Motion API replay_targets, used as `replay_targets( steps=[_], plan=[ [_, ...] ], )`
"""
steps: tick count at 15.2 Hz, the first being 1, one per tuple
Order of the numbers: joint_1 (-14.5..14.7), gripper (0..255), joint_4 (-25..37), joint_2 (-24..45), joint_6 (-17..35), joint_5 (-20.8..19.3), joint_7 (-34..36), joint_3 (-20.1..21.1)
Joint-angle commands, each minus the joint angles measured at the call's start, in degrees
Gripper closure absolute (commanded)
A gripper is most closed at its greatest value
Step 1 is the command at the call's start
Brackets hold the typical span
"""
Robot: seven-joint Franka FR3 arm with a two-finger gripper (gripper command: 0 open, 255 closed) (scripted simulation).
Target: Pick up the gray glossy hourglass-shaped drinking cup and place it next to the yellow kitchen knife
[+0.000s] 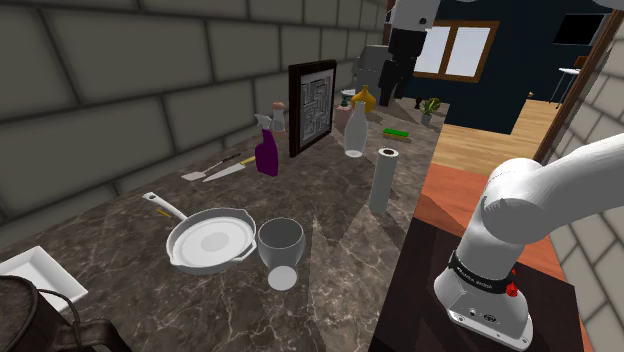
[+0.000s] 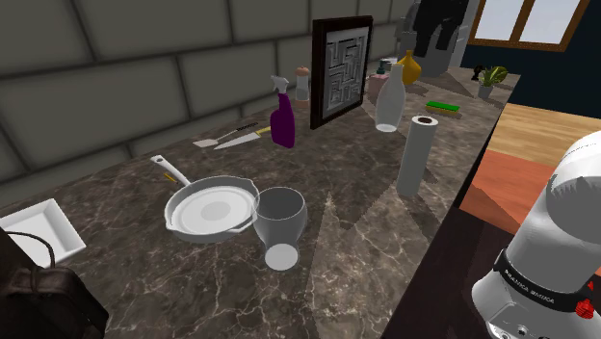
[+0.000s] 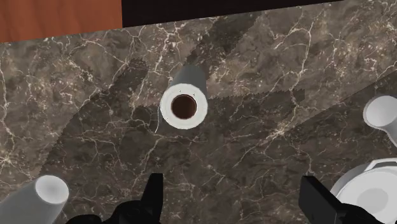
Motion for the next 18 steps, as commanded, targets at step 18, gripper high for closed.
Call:
replay_targets(
  steps=[18],
  plan=[
    [6.1, 0, -7.3, 10.5, 15.4, 8.0, 22.0, 21.9]
  ],
)
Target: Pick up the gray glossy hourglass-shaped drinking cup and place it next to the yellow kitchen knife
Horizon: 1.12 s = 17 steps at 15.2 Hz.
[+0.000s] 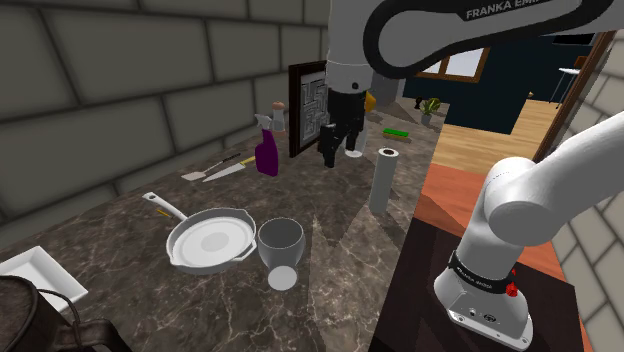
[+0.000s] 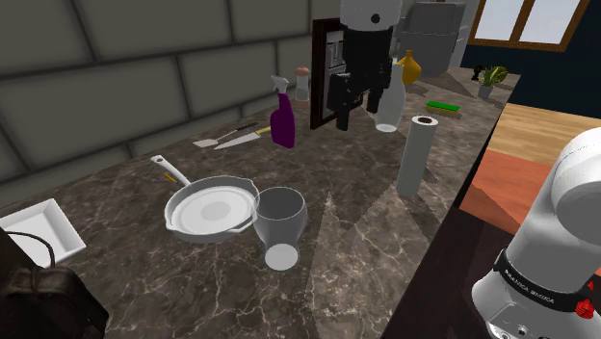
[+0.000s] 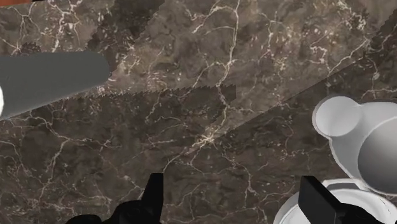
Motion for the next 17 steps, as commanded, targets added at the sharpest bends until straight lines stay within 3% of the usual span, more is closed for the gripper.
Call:
replay_targets(
  steps=[1, 7, 12, 17],
  plan=[
    [0.5, 0, 0.5, 2.4, 1.6, 0.5, 2.8, 2.7],
    [0.9, 0, 3.2, 12.1, 7.2, -0.2, 11.6, 10.8],
    [0.3, 0, 7.4, 22.2, 11.1, -4.1, 20.3, 17.5],
    [0.1, 0, 5.6, 24.0, 14.4, -5.2, 21.4, 18.0]
  ],
)
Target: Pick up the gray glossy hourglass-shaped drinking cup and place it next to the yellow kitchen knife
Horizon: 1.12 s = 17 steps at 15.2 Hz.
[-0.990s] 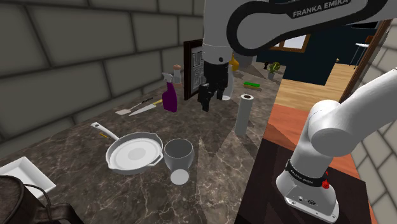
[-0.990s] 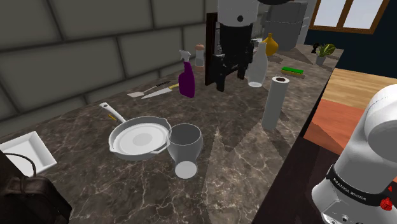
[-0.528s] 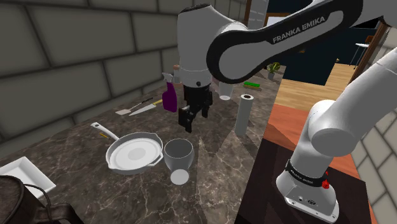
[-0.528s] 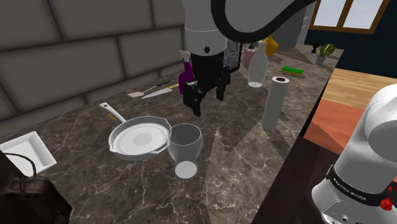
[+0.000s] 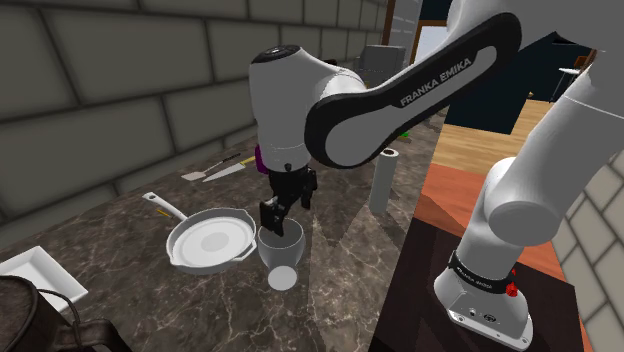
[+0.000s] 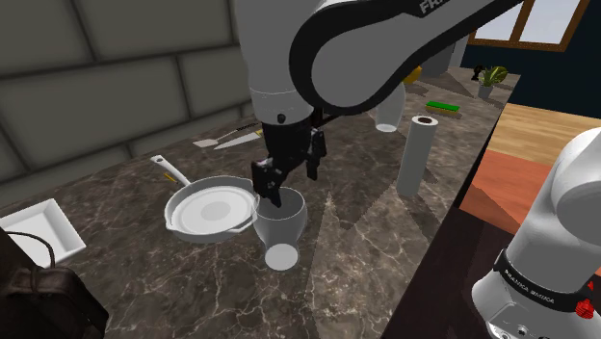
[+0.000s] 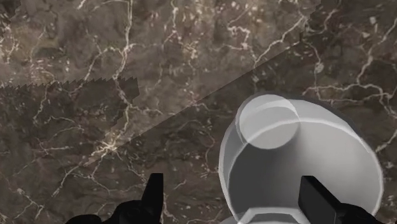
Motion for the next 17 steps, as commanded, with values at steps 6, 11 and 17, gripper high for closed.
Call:
replay_targets(
  steps=[6, 11, 17],
  plan=[
    [-0.4, 0, -2.2, 1.8, 3.7, -1.2, 0.9, 0.3],
    [-0.4, 0, -2.2, 1.7, 3.7, -1.2, 0.8, 0.3],
    [-0.4, 255, -2.2, 1.7, 3.7, -1.2, 0.8, 0.3]
  ],
)
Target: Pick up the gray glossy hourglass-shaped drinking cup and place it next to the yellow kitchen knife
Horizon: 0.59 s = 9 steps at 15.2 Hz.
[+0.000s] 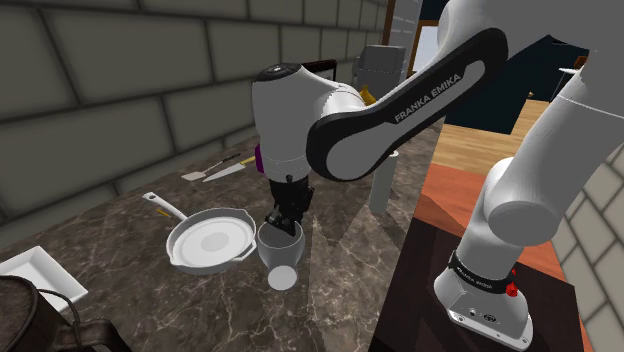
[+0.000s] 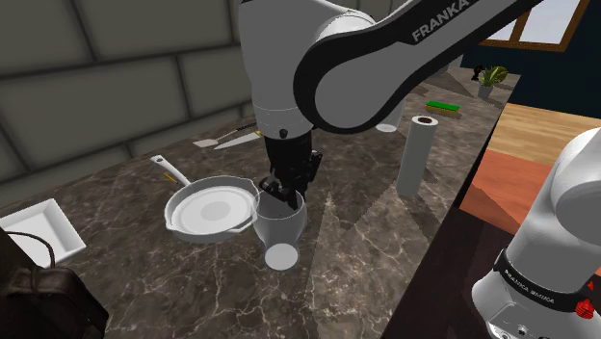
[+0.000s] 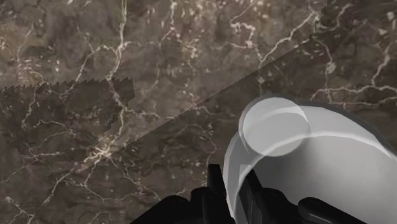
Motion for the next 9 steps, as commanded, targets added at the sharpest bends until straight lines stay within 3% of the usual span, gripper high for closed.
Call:
replay_targets(
  steps=[1, 9],
  plan=[
    [0.0, 255, 0.0, 0.0, 0.0, 0.0, 0.0, 0.0],
    [0.3, 255, 2.1, -2.2, -3.9, 1.4, -1.5, -0.7]
  ],
)
